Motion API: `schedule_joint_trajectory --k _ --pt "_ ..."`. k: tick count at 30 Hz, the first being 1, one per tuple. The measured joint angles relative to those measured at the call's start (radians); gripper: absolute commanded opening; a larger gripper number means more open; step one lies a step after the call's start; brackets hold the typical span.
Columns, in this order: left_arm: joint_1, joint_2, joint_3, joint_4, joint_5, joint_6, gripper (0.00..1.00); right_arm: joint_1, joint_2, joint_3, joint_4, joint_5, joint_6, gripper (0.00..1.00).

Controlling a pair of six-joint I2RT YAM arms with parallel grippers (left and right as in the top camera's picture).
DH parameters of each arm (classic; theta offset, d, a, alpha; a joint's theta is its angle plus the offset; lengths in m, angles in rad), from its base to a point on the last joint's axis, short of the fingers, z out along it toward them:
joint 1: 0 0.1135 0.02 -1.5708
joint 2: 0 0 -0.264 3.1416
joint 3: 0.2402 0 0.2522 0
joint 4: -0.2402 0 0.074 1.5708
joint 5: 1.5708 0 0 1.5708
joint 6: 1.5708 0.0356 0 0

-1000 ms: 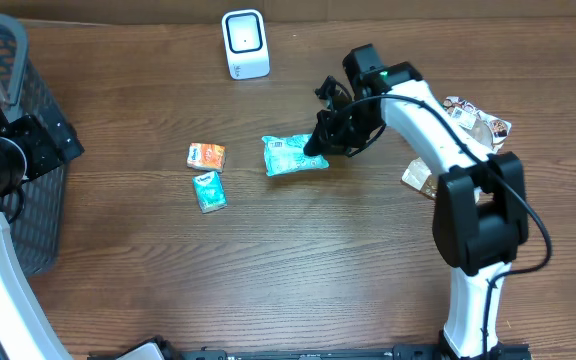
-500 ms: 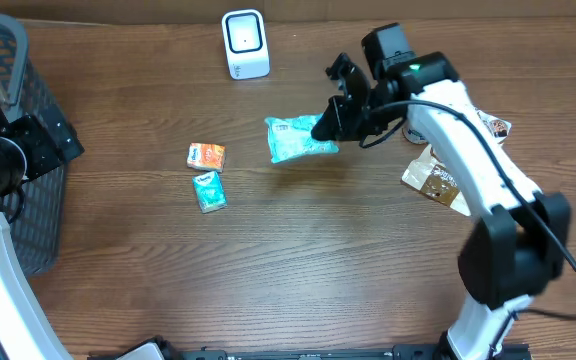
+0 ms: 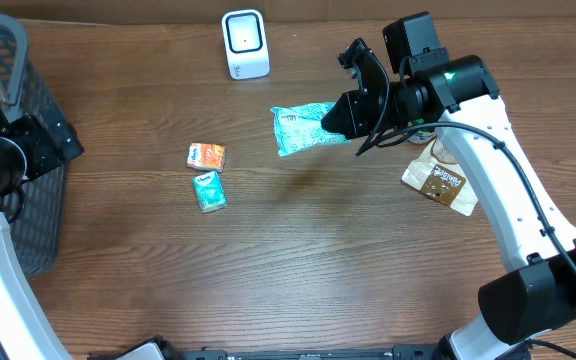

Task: Scan the item barcode
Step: 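Carry the held teal tissue pack up toward the white scanner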

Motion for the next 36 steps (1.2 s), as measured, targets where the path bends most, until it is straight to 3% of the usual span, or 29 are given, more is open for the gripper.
schedule_joint_trajectory --k 27,31,36 --pt "0.0 0.0 0.0 0.0 0.0 0.0 1.0 0.003 0.0 0.001 0.008 0.064 0.037 0.04" --pt "0.0 0.0 0.0 0.0 0.0 0.0 0.99 0.015 0.012 0.085 0.002 0.175 0.072 0.04" --pt "0.0 0.0 0.0 0.0 0.0 0.0 0.99 0.059 0.083 0.344 0.034 0.38 0.079 0.04"
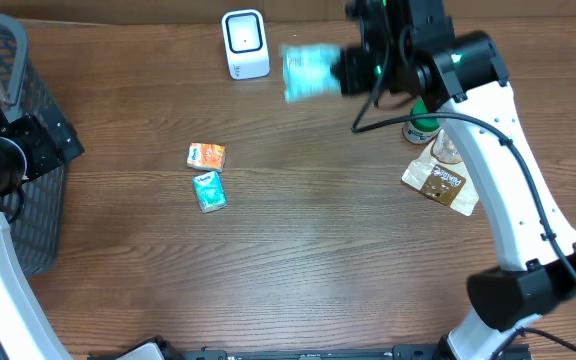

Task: Scan the item barcode
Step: 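Carry the held teal tissue pack up toward the white scanner, then hold the tissue pack in front of the white scanner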

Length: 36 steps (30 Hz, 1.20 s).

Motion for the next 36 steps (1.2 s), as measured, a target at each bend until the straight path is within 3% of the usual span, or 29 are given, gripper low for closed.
schedule_joint_trajectory --k 7,14,25,36 --pt "0.0 0.0 0.0 0.0 0.0 0.0 0.99 0.135 0.139 0.103 0.442 0.463 -0.172 0.04" --pt "0.0 0.0 0.0 0.0 0.0 0.0 0.99 0.202 0.377 0.104 0.89 0.715 -0.571 0.04" --pt "0.0 0.0 0.0 0.0 0.0 0.0 0.99 0.192 0.615 0.103 1.263 0.713 -1.086 0.04" --pt "0.0 0.0 0.0 0.0 0.0 0.0 1.0 0.193 0.721 0.103 1.324 0.639 -1.263 0.04"
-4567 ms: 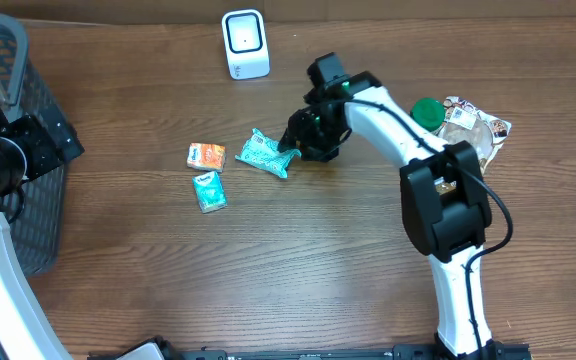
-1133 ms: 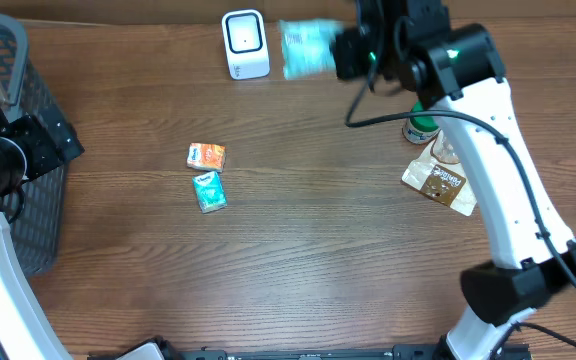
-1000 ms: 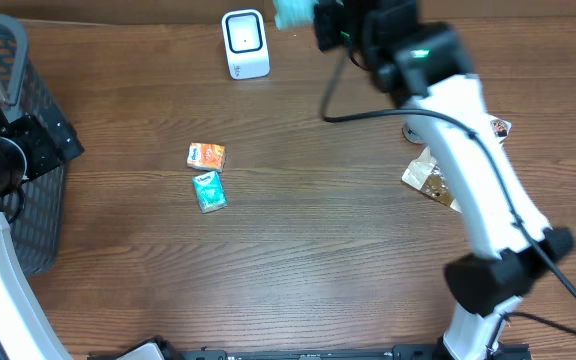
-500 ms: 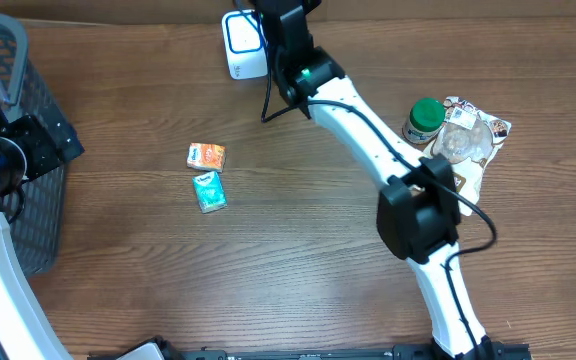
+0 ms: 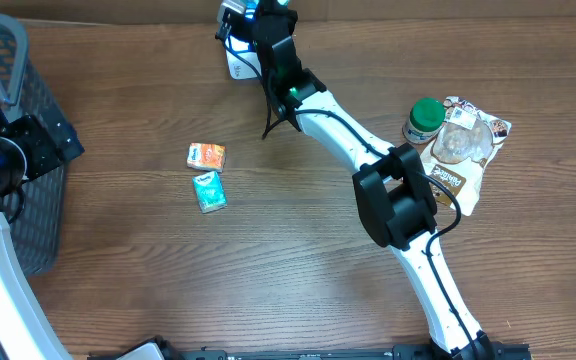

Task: Scan the item barcode
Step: 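Hold the tissue pack in front of the white scanner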

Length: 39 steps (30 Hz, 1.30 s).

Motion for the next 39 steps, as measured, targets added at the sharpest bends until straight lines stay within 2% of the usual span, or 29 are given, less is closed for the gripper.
schedule_joint_trajectory --k 24,32,39 --pt "0.0 0.0 0.0 0.0 0.0 0.0 1.0 0.026 0.005 0.0 -0.017 -0.005 -0.008 0.04" --pt "0.0 0.0 0.0 0.0 0.0 0.0 1.0 0.032 -0.056 -0.006 -0.248 -0.005 0.26 0.04" --pt "0.0 0.0 0.0 -0.001 0.0 0.0 1.0 0.029 -0.377 -0.008 -0.652 -0.048 0.636 0.04"
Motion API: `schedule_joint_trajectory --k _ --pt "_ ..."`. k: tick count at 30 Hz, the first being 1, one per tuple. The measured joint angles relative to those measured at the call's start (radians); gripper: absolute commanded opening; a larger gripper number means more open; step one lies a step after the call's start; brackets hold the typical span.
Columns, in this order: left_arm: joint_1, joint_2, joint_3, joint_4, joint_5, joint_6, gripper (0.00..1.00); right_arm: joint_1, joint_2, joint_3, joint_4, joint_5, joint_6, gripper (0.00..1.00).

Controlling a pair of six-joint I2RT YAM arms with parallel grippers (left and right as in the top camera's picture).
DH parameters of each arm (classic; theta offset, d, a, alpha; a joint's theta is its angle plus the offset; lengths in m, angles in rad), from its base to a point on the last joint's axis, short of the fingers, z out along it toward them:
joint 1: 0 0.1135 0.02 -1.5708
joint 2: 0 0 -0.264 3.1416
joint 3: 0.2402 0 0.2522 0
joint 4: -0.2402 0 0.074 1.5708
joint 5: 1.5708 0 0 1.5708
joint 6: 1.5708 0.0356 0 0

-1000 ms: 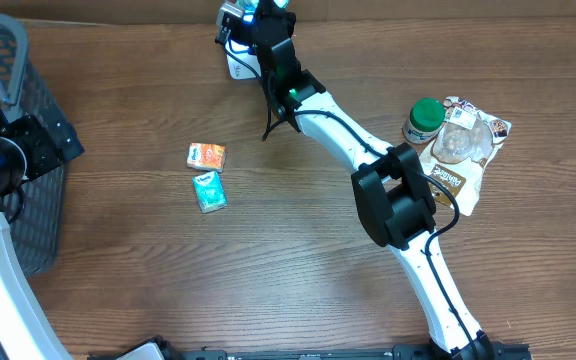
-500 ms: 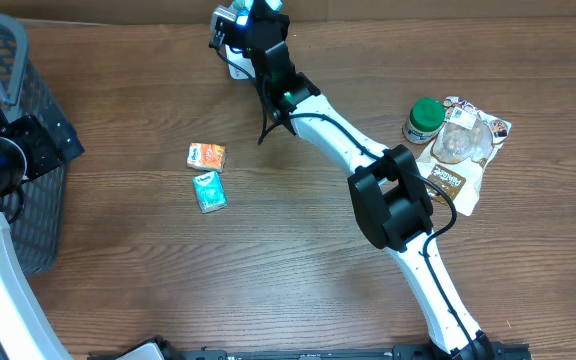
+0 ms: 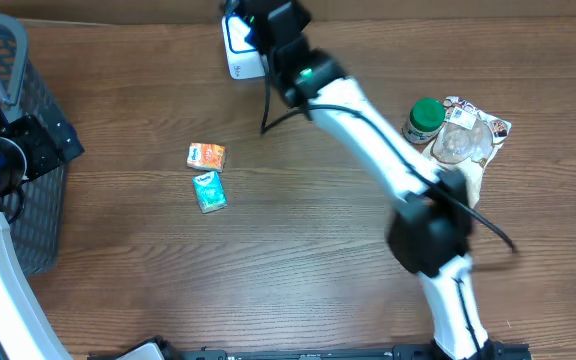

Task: Scan the item barcode
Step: 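Hold the tissue pack in front of the white scanner, then move the pack right and release it beside the jar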

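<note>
The white barcode scanner stands at the table's far edge, partly covered by my right arm. My right gripper reaches over the scanner's top, and the wrist hides its fingers. The light blue packet does not show in the overhead view. My left gripper hangs at the far left beside the basket, and its fingers cannot be made out.
A dark mesh basket stands at the left edge. An orange packet and a teal packet lie left of centre. A green-capped bottle and clear bags sit at the right.
My right arm stays stretched to the scanner, but its elbow and forearm have swung to a slightly different angle. The wrist sits a little further right over the scanner. The left arm is unchanged.
My right gripper held a light blue packet above the table's right-centre. Then it held the packet higher, just right of the scanner. After that the wrist was over the scanner with the packet hidden, and it is still there now.
</note>
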Motion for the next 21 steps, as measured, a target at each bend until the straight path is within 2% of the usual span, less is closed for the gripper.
schedule_joint_trajectory --k 5,6,8,12,17,21 --pt "0.0 0.0 0.0 0.001 0.0 0.0 1.0 -0.018 -0.288 0.006 -0.339 -0.067 0.342 0.04" --pt "0.0 0.0 0.0 0.001 0.0 0.0 0.99 -0.029 -0.36 0.012 -0.447 -0.079 0.453 0.04" --pt "0.0 0.0 0.0 0.0 0.0 0.0 1.0 -0.052 -0.415 0.018 -0.55 -0.085 0.544 0.04" --pt "0.0 0.0 0.0 0.001 0.0 0.0 0.99 -0.137 -0.506 0.023 -0.877 -0.094 0.779 0.04" --pt "0.0 0.0 0.0 0.001 0.0 0.0 0.99 -0.249 -0.501 0.003 -1.129 -0.14 0.956 0.04" --pt "0.0 0.0 0.0 0.001 0.0 0.0 1.0 -0.32 -0.5 -0.105 -1.155 -0.212 1.018 0.04"
